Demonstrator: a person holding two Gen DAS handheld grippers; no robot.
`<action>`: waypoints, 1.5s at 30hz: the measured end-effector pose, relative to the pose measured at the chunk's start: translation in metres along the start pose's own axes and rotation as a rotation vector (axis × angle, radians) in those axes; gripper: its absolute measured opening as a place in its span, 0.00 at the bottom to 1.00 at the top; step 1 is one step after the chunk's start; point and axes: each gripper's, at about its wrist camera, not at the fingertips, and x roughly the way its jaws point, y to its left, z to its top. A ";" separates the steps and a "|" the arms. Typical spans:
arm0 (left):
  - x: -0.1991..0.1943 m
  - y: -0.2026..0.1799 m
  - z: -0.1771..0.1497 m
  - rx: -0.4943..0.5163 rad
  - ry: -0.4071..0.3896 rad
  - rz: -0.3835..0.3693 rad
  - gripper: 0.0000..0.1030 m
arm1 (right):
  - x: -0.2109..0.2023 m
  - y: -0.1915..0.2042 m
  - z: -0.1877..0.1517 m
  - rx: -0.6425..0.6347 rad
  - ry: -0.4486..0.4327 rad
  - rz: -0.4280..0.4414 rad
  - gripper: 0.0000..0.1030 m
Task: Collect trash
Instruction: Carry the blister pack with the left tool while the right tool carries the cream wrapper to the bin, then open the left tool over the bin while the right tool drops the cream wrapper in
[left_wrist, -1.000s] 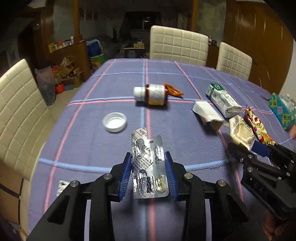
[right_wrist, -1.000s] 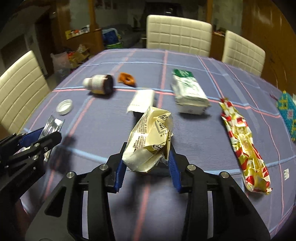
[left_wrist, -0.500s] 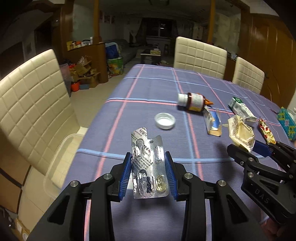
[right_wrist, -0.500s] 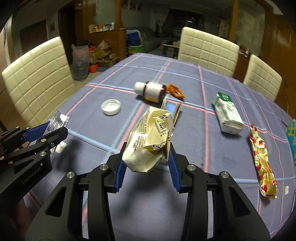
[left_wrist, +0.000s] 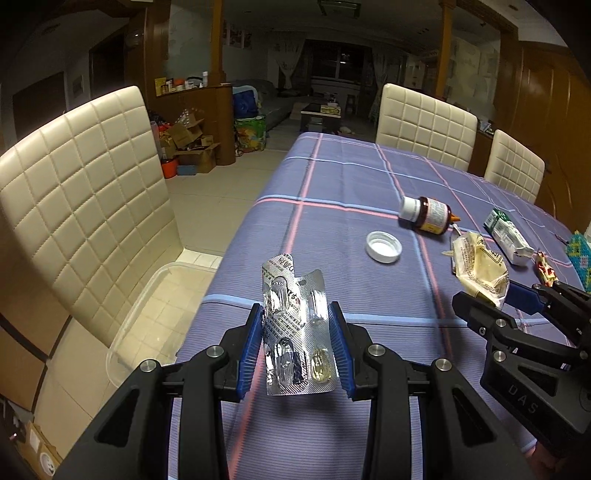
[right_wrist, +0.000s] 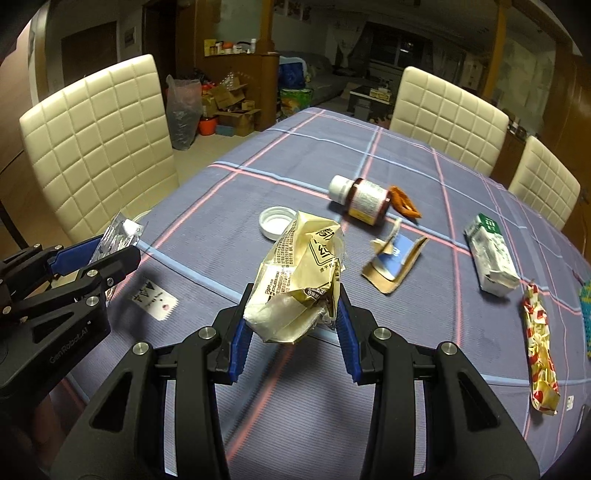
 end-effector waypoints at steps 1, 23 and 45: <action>0.000 0.003 0.001 -0.004 -0.002 0.004 0.34 | 0.001 0.003 0.001 -0.004 0.000 0.001 0.41; 0.017 0.079 0.001 -0.119 0.012 0.110 0.34 | 0.030 0.071 0.030 -0.115 0.015 0.068 0.41; 0.035 0.138 0.000 -0.202 0.069 0.110 0.62 | 0.061 0.128 0.055 -0.193 0.028 0.128 0.41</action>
